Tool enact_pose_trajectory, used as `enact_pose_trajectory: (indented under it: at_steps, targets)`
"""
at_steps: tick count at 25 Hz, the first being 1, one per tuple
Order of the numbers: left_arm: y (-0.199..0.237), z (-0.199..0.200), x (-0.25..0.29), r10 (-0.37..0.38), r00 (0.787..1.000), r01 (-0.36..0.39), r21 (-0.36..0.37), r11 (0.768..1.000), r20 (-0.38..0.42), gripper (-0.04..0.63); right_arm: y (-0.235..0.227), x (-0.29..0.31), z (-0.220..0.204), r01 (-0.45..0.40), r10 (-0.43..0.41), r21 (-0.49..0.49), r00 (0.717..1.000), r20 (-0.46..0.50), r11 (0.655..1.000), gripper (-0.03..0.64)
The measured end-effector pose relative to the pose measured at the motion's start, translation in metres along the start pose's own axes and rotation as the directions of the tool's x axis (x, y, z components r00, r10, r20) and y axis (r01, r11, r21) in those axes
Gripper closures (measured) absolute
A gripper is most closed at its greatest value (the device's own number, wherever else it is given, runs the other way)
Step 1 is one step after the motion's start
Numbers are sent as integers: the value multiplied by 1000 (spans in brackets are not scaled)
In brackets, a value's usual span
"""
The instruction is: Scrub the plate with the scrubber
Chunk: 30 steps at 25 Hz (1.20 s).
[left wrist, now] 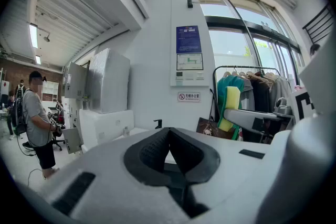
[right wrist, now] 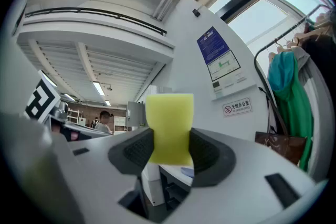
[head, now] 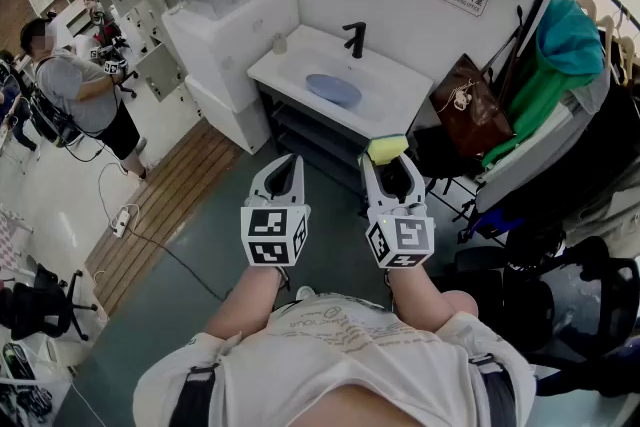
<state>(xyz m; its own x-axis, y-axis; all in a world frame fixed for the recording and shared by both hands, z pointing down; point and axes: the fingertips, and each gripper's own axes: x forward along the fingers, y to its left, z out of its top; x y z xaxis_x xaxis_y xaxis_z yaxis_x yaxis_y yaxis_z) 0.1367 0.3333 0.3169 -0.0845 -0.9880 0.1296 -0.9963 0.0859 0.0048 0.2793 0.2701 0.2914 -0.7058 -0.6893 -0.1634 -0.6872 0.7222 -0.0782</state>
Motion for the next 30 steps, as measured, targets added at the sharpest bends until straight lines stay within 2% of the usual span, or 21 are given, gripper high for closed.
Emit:
enact_pose_trajectory:
  at_steps: [4,15,30]
  targets:
    - [-9,2,-7,6,1000,-6,-21,1000,10,575,-2,-10,-1,-9,9,2,1000,-10,1000,408]
    - [-12,-1,-11,10,1000,-10,-17,1000,2,575,-1,-15,-6,-10,11,34,1000,-20,999,403]
    - [37,4,-6,-25,999,25,-11,1000,21,575,40,17,-12,4,-3,20,1000,-14,1000,402]
